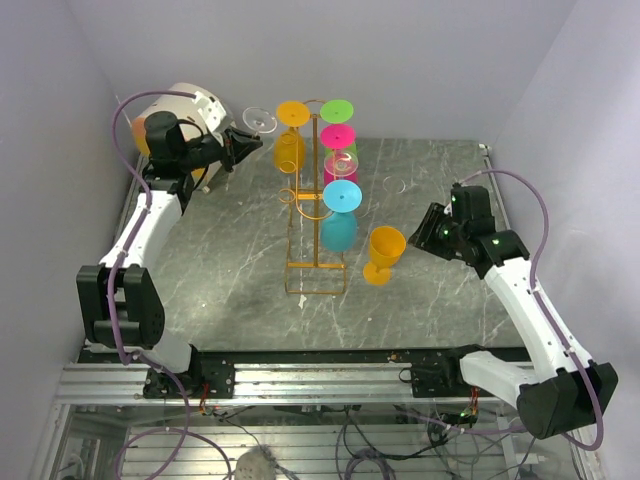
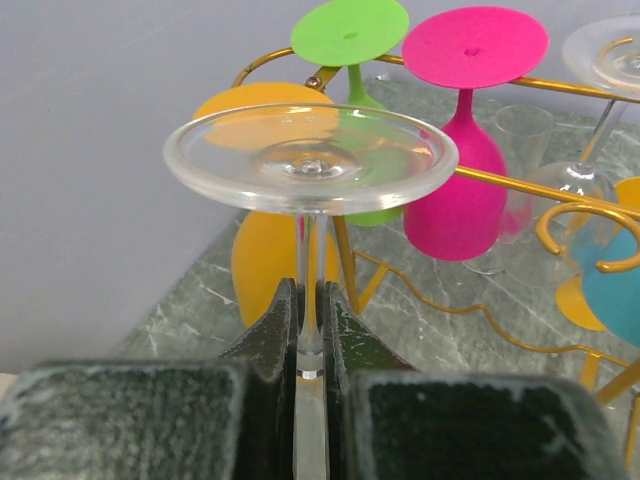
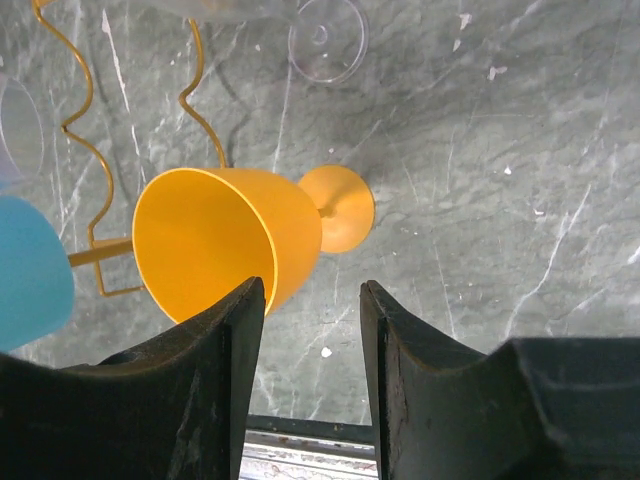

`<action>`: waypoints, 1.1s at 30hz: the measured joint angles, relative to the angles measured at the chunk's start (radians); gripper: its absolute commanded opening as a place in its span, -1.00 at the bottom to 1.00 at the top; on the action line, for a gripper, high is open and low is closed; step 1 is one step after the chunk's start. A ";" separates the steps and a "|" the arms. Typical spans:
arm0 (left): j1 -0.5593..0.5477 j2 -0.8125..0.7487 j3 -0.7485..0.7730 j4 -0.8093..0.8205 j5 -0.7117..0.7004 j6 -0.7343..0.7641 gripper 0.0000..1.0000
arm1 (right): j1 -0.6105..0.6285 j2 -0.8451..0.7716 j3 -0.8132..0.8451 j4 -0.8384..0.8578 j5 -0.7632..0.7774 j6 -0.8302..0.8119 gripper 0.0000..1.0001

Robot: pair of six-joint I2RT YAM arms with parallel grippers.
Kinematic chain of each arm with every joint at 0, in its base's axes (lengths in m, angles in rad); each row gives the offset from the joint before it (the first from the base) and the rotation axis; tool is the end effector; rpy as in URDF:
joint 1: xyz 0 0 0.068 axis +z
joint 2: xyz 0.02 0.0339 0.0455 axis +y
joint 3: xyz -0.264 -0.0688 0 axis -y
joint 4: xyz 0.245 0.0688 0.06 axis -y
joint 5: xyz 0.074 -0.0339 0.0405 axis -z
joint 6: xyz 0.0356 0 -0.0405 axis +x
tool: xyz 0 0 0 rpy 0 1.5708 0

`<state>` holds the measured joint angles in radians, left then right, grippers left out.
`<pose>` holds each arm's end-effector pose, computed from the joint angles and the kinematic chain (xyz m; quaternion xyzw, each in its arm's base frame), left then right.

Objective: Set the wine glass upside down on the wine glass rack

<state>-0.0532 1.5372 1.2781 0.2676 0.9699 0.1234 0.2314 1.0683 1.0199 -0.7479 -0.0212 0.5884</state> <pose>0.3554 -0.0483 0.3734 0.3847 0.5913 -0.3060 0.6394 0.2112 0.0505 0.3146 0.1605 0.9119 0.1595 0.3424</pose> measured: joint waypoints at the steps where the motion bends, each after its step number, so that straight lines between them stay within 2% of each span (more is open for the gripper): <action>1: -0.003 0.002 0.006 -0.012 -0.004 0.016 -0.86 | 0.002 -0.003 -0.005 -0.008 -0.006 0.002 -0.15; 14: -0.024 0.031 0.041 -0.147 -0.027 0.191 -0.86 | 0.063 0.047 -0.029 0.014 -0.013 0.020 -0.15; 33: -0.081 0.089 0.067 -0.116 -0.018 0.194 -0.86 | 0.098 0.074 -0.058 0.063 -0.001 0.034 -0.15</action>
<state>-0.1345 1.6264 1.3449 0.1513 0.9524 0.3176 0.3294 1.1423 0.9623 -0.6853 -0.0219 0.6228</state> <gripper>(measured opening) 0.128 0.428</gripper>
